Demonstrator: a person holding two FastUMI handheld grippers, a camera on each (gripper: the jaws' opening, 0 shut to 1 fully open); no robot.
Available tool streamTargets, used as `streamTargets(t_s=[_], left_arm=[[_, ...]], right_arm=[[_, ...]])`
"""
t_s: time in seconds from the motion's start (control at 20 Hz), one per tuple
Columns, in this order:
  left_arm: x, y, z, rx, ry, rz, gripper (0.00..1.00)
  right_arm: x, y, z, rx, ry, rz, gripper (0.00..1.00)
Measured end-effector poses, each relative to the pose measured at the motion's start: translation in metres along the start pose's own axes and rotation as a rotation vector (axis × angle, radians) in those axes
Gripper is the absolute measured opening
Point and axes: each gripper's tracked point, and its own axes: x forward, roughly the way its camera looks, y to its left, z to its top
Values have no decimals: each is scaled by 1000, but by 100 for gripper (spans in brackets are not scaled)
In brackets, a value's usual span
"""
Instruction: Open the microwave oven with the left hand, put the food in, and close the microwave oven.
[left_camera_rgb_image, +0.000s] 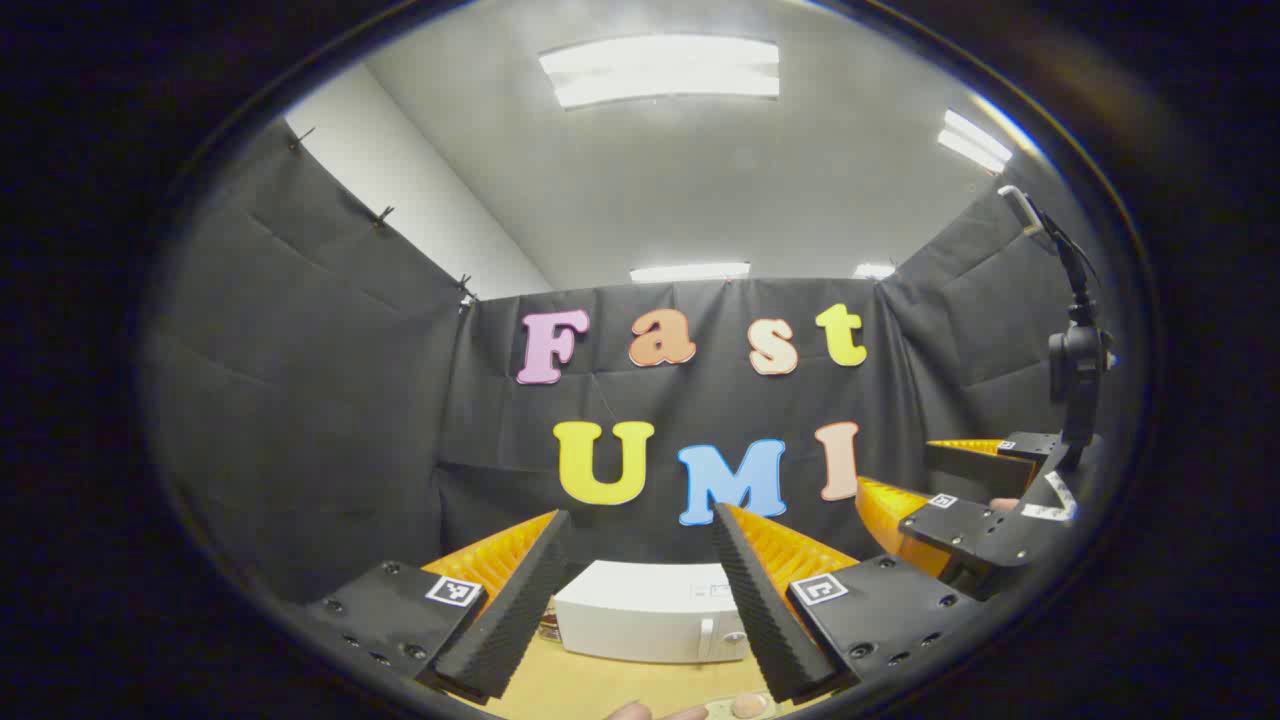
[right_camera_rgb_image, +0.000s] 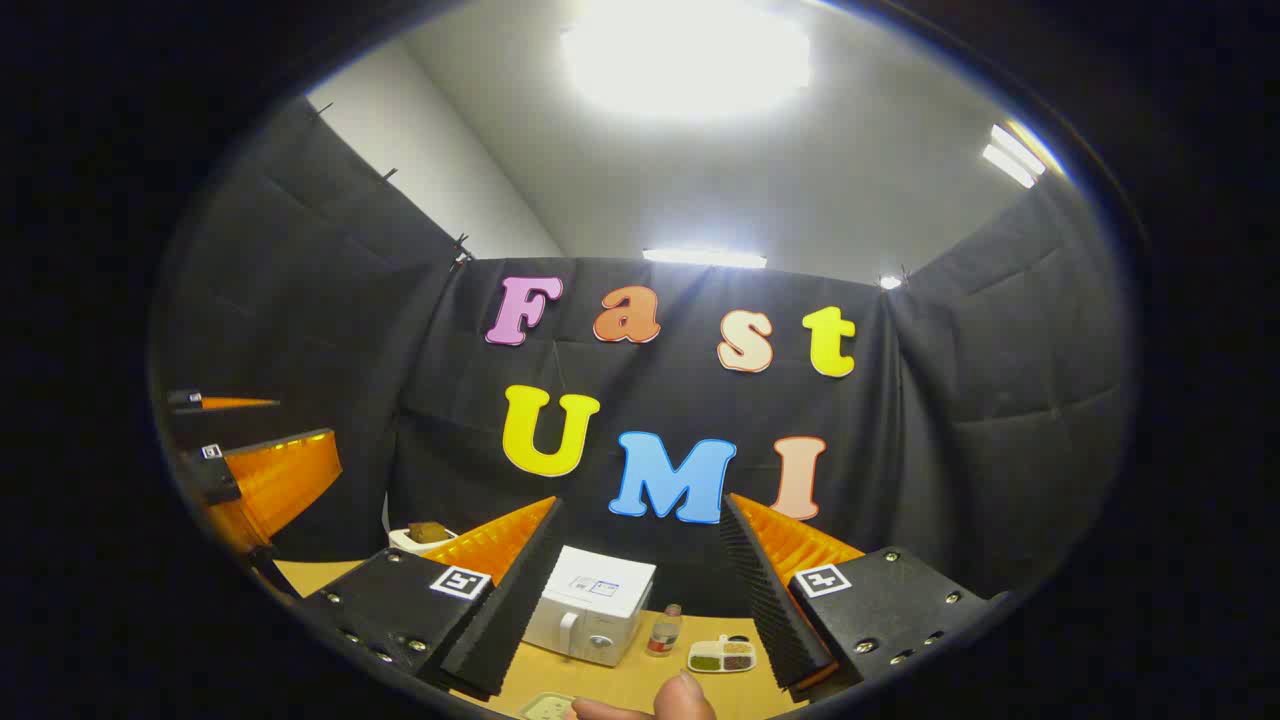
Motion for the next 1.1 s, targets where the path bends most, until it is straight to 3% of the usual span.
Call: streamTargets(t_s=[0.45, 0.7, 1.1], left_arm=[[4, 19, -30, -44, 61, -70, 92], [11, 33, -43, -56, 89, -61, 92], [19, -24, -89, -20, 169, -136, 89]], right_arm=[[-25, -38, 3, -52, 59, -151, 95], [-28, -42, -3, -70, 89, -162, 95], [-36, -85, -34, -77, 155, -203, 95]])
